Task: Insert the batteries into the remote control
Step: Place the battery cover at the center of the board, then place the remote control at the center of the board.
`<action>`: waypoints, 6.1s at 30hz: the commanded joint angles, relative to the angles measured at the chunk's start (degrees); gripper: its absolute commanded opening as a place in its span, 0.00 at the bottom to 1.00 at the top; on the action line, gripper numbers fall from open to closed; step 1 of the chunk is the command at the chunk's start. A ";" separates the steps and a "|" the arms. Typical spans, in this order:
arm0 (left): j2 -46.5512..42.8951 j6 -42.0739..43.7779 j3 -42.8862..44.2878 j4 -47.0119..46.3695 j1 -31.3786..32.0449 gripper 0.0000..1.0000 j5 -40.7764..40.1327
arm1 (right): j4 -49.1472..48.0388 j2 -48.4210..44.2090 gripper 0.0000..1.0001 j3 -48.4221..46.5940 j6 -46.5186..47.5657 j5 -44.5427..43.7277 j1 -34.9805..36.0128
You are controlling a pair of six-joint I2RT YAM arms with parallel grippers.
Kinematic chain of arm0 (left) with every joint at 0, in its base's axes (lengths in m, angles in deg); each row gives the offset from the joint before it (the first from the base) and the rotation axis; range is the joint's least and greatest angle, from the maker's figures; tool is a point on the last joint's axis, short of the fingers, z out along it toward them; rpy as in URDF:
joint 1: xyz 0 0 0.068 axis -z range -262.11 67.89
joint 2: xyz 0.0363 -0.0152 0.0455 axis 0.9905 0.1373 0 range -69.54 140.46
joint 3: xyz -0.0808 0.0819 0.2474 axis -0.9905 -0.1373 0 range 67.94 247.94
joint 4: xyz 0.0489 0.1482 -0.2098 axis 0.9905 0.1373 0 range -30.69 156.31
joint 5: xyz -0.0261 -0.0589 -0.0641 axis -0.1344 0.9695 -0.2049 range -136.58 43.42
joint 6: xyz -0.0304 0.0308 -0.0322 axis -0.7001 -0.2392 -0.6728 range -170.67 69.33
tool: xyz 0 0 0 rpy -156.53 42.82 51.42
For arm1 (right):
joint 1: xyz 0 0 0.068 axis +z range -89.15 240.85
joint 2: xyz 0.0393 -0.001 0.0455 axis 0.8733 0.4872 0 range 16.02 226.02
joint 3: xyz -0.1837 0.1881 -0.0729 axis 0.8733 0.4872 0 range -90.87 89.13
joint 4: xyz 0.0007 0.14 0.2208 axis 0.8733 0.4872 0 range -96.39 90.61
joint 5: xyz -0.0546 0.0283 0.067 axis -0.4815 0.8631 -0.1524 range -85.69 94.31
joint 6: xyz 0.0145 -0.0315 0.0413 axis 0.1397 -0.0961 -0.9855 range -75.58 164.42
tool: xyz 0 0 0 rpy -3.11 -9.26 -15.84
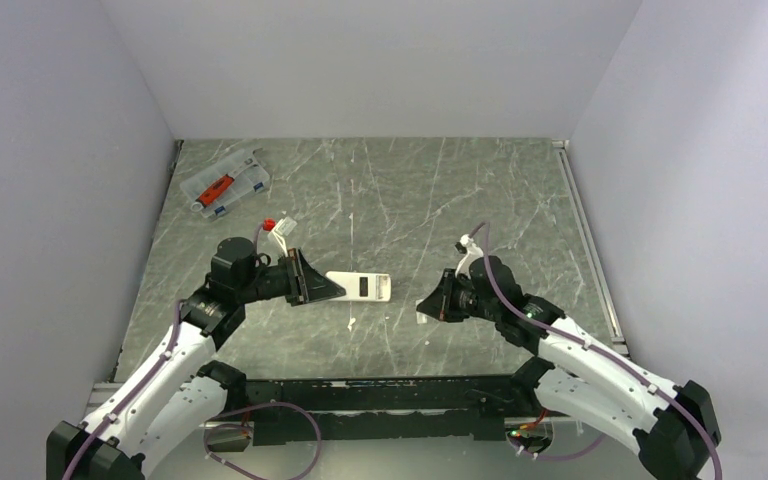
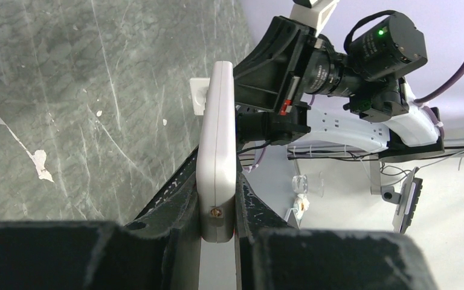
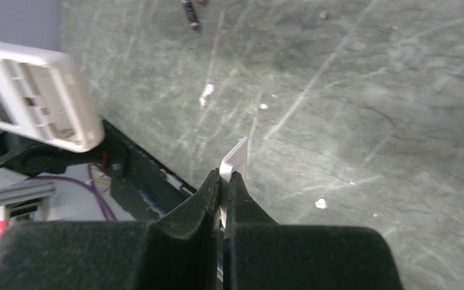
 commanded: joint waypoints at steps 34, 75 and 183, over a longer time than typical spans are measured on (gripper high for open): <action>0.97 1.98 1.68 -0.74 -0.22 0.00 0.49 | -17.17 17.65 0.00 8.00 2.41 14.08 -21.35; 1.95 2.59 1.18 -0.99 -0.22 0.00 1.48 | -1.73 3.99 0.58 5.89 8.04 8.24 -27.40; -0.32 -27.33 -25.27 -13.08 15.69 0.50 -31.03 | -7.95 5.60 1.00 0.06 6.27 0.25 -1.36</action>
